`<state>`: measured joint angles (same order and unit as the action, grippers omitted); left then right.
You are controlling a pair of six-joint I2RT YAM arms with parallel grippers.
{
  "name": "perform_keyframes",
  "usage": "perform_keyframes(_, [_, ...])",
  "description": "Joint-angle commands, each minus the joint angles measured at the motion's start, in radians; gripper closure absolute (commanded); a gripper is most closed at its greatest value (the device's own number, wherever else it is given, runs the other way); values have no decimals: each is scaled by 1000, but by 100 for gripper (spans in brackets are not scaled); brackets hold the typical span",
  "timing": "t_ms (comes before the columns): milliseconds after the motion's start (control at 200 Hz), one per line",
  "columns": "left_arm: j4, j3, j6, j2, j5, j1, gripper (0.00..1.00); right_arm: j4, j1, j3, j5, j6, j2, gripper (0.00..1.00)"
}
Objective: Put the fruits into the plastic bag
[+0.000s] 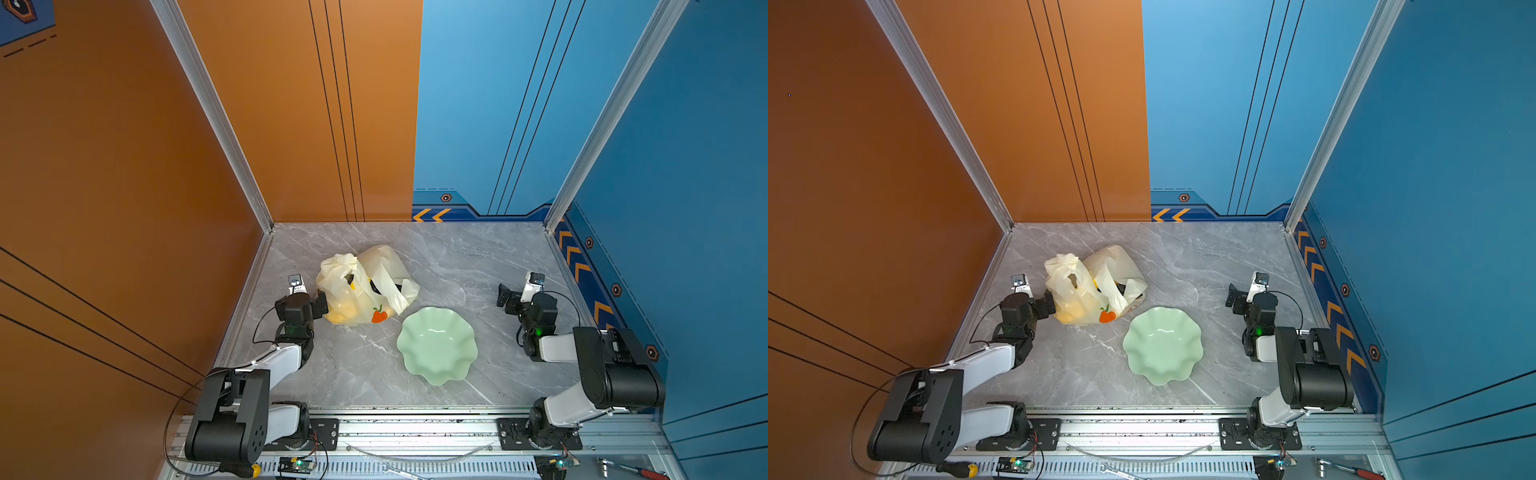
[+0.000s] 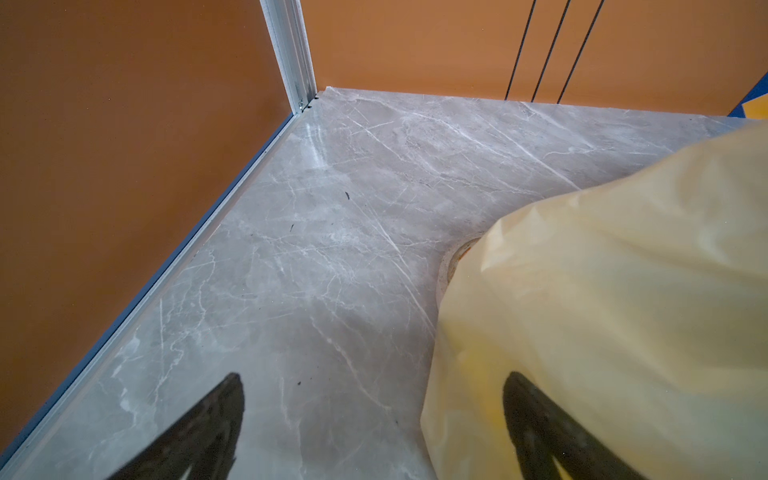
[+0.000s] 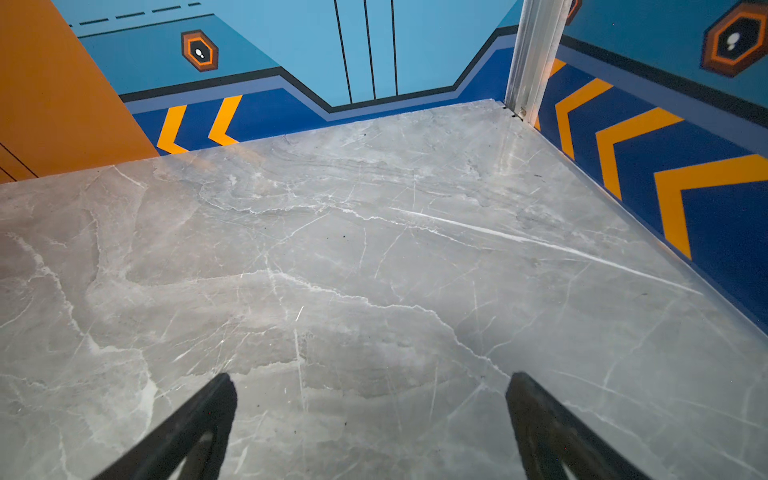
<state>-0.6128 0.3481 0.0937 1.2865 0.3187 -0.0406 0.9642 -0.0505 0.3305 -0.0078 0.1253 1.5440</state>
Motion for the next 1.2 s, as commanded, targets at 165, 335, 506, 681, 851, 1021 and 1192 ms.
perform_keyframes(165, [-115,10,-63,59,-71,5,2,24,11,5,-10,-24,6,0])
perform_keyframes(335, [-180,6,-67,96,-91,8,2,21,11,7,-7,-23,6,0])
perform_keyframes(506, [-297,-14,-68,172,-111,14,2,20,12,7,-6,-23,6,0])
perform_keyframes(681, [-522,-62,-88,295,-122,9,2,21,12,8,-9,-23,6,0])
perform_keyframes(851, [-425,-24,-48,279,-24,12,2,-15,30,26,30,-35,5,0])
perform_keyframes(1021, [-377,1,-68,280,-3,-9,3,-50,67,42,110,-55,3,0])
perform_keyframes(1192, [-378,1,-68,280,-2,-10,2,-48,68,41,111,-58,4,0])
